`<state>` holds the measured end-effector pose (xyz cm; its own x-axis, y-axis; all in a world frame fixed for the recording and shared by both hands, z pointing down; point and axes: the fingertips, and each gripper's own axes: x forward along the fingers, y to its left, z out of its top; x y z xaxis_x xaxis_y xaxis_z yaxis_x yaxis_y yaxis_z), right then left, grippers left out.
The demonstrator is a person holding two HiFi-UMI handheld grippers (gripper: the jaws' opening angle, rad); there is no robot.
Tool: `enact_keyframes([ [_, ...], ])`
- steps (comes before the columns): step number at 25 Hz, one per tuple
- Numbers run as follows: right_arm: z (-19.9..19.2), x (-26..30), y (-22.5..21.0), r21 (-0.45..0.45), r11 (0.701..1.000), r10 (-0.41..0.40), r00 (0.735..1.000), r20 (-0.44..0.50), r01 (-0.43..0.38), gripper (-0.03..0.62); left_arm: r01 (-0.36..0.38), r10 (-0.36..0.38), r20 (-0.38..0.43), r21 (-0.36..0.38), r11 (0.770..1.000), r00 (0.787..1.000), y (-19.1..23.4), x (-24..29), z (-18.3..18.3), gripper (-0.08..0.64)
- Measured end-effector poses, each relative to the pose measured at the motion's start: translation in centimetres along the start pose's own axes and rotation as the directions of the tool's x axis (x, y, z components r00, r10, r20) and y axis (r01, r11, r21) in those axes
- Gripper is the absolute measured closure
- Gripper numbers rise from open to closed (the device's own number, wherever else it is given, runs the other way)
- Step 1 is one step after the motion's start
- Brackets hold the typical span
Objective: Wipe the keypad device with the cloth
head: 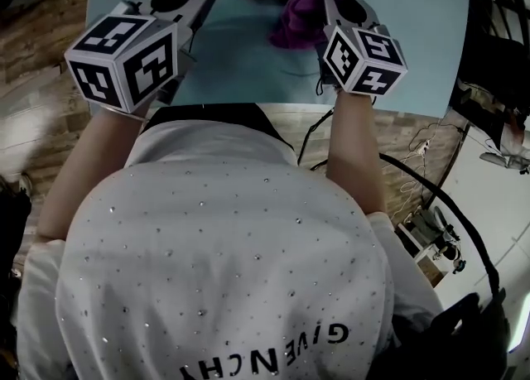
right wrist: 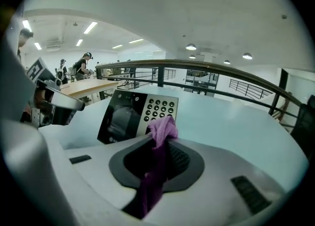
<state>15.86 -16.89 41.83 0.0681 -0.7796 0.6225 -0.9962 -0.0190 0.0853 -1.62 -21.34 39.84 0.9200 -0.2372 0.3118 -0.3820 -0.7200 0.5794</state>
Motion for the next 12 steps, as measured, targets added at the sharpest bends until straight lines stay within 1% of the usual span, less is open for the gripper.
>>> enact_keyframes([
  [3, -0.4, -0.3, -0.4, 0.037, 0.999, -0.025, 1.0, 0.001, 0.025, 0.552, 0.004, -0.004, -0.001, 0.009, 1.0, 1.0, 0.0, -0.4, -0.1, 0.558],
  [4, -0.7, -0.4, -0.8, 0.06, 0.998, -0.032, 0.999, 0.0, 0.032, 0.552, 0.004, -0.004, -0.001, 0.011, 1.0, 1.0, -0.1, -0.5, -0.1, 0.56],
  [6, -1.5, -0.7, -1.9, 0.141, 0.989, -0.041, 0.999, -0.005, 0.041, 0.552, 0.003, -0.003, -0.001, 0.013, 1.0, 1.0, -0.5, -0.2, -0.1, 0.558],
  [8, -2.5, -1.1, -3.1, 0.247, 0.967, -0.056, 0.998, -0.014, 0.058, 0.552, 0.003, -0.003, 0.0, 0.016, 1.0, 1.0, -1.1, 0.0, -0.1, 0.56],
  [10, -3.3, -1.5, -3.3, 0.335, 0.938, -0.081, 0.996, -0.031, 0.086, 0.552, 0.005, -0.005, 0.005, 0.021, 1.0, 1.0, -1.0, -0.7, -0.2, 0.56],
  [11, -3.3, -1.8, -2.9, 0.358, 0.929, -0.086, 0.996, -0.026, 0.09, 0.552, 0.005, -0.005, 0.008, 0.023, 1.0, 1.0, -0.8, -1.2, -0.3, 0.56],
  [12, -2.8, -2.2, -2.2, 0.362, 0.929, -0.081, 0.997, -0.002, 0.076, 0.552, 0.005, -0.005, 0.01, 0.024, 1.0, 1.0, -0.7, -1.7, -0.4, 0.56],
])
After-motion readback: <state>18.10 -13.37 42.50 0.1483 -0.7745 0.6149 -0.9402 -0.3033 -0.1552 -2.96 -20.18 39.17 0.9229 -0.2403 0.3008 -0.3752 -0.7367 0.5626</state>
